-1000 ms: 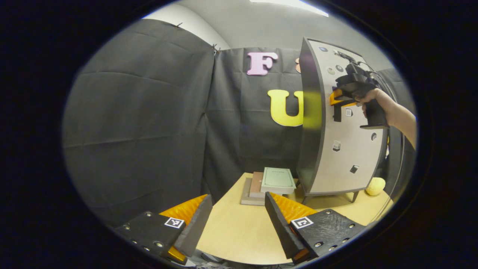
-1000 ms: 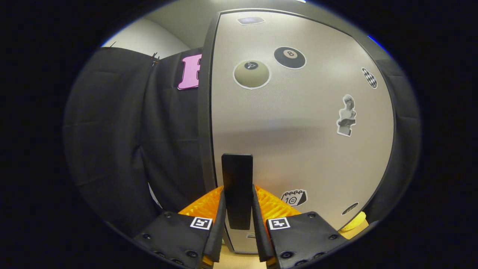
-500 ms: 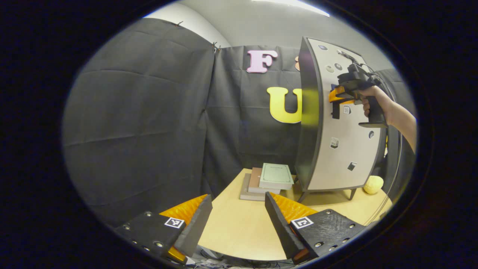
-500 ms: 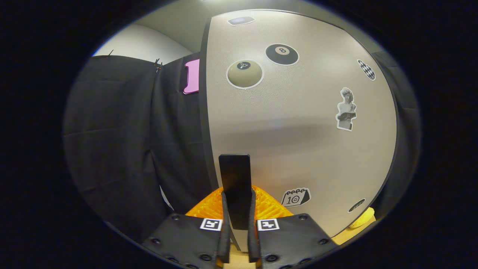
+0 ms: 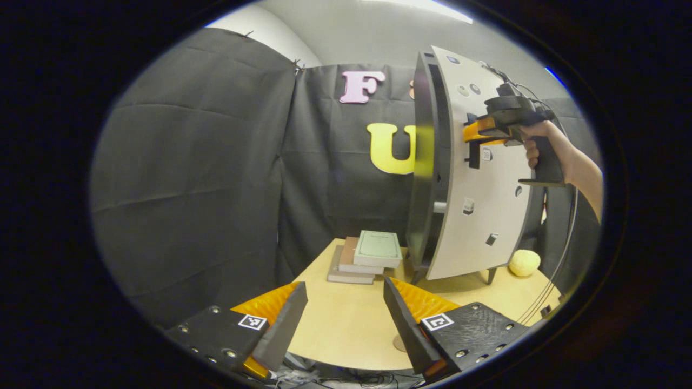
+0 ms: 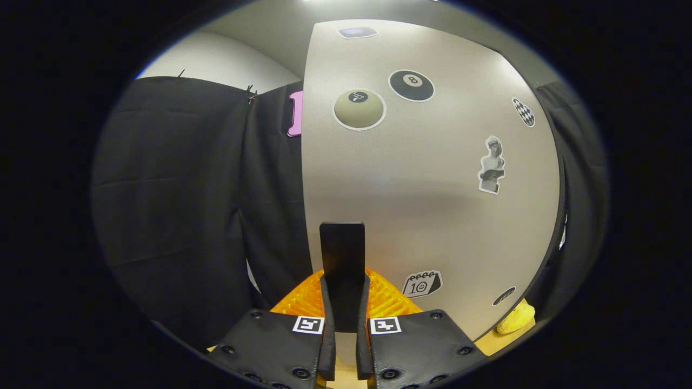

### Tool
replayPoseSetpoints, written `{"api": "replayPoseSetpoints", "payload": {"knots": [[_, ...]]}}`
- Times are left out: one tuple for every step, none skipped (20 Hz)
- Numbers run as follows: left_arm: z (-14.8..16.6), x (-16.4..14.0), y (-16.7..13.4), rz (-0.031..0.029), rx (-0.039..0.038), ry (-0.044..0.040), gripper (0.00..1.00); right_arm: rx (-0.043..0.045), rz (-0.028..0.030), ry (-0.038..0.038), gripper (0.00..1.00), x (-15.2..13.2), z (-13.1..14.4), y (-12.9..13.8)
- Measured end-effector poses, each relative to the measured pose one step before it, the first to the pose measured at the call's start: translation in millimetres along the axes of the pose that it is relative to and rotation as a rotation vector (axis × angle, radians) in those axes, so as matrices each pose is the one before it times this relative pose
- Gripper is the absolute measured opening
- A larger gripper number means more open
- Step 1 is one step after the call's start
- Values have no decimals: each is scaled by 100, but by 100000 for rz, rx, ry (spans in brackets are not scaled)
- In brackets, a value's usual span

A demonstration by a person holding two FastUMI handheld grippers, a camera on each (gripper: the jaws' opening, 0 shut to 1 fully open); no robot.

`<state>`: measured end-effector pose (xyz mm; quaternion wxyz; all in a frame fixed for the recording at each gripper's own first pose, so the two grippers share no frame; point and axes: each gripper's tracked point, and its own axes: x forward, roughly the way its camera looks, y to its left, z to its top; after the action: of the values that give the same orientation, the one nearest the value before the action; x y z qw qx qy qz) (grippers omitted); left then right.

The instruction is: Open the cabinet door with the right hand, grasp the bottle in the cabinet with the left hand and place it on the coaster, then close the cabinet door with the right hand.

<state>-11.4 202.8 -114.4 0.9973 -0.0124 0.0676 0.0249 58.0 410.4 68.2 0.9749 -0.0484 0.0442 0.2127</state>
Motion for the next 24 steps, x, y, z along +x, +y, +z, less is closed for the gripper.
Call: {"api": "replayPoseSetpoints", "payload": {"knots": [[-166, -671, -537, -312, 747, -935, 86, 31, 1615, 40, 17, -497, -16, 42], [186, -407, -652, -290, 620, -1246, 86, 162, 1568, -14, 17, -582, 28, 56], [83, -550, -597, 102, 517, -234, 86, 60, 1832, -342, 17, -576, -160, -88], [-51, -259, -653, 689, 127, 583, 86, 201, 2129, -461, 17, -484, -147, -117], [204, -279, -787, 205, -857, -161, 86, 199, 2230, -709, 17, -621, -6, -84], [425, -226, -1076, -438, -1549, -534, 87, 12, 1957, -490, 17, -595, -28, -47], [203, -248, -1152, -292, -1516, -472, 88, -369, 2297, -420, 17, -313, -100, -76], [89, -284, -1084, 99, -720, 138, 89, -378, 2438, -92, 17, -185, -61, -156], [-164, -498, -865, 986, 520, 683, 90, -141, 2815, 395, 17, -234, -77, -169], [-36, -612, -747, 2016, 1158, 554, 86, 182, 2247, 869, 17, -303, -58, -104], [-90, -962, -832, 1746, 1039, 539, 85, 93, 2484, 805, 16, -279, -84, -60], [10, -977, -947, 1333, 412, -81, 85, -250, 1854, 258, 17, -94, -60, -204], [40, -1046, -1088, 674, -151, -394, 86, -159, 1953, -439, 17, -207, -57, -280], [-140, -950, -1007, 536, -256, 29, 86, -178, 1715, -242, 17, -335, -32, -124], [-368, -926, -846, 988, -70, 347, 86, -303, 1530, 67, 17, -266, -91, -100], [-185, -1008, -791, 1124, -222, -12, 86, -207, 1603, 112, 16, -360, 31, -154], [-107, -1040, -902, 786, -470, -384, 86, -8, 1571, 157, 16, -276, -22, -83], [-91, -950, -923, 875, -528, -389, 86, -63, 1513, 67, 17, -368, 22, -162], [-33, -995, -844, 924, -464, -480, 86, 42, 1224, -79, 17, -153, 21, -151], [7, -762, -751, 683, -232, -595, 86, 154, 953, 57, 17, -291, 144, -232], [-190, -618, -617, 722, 45, -433, 86, 19, 818, 62, 17, -122, -255, -60], [38, -640, -689, 338, 216, -425, 88, -34, 500, -35, 17, -15, -21, -62], [47, -415, -637, -29, 269, -650, 88, 90, 246, -133, 17, 52, 1, -59], [231, -324, -547, -330, 257, -582, 86, 270, -99, -307, 17, 5, 9, -85]]}}
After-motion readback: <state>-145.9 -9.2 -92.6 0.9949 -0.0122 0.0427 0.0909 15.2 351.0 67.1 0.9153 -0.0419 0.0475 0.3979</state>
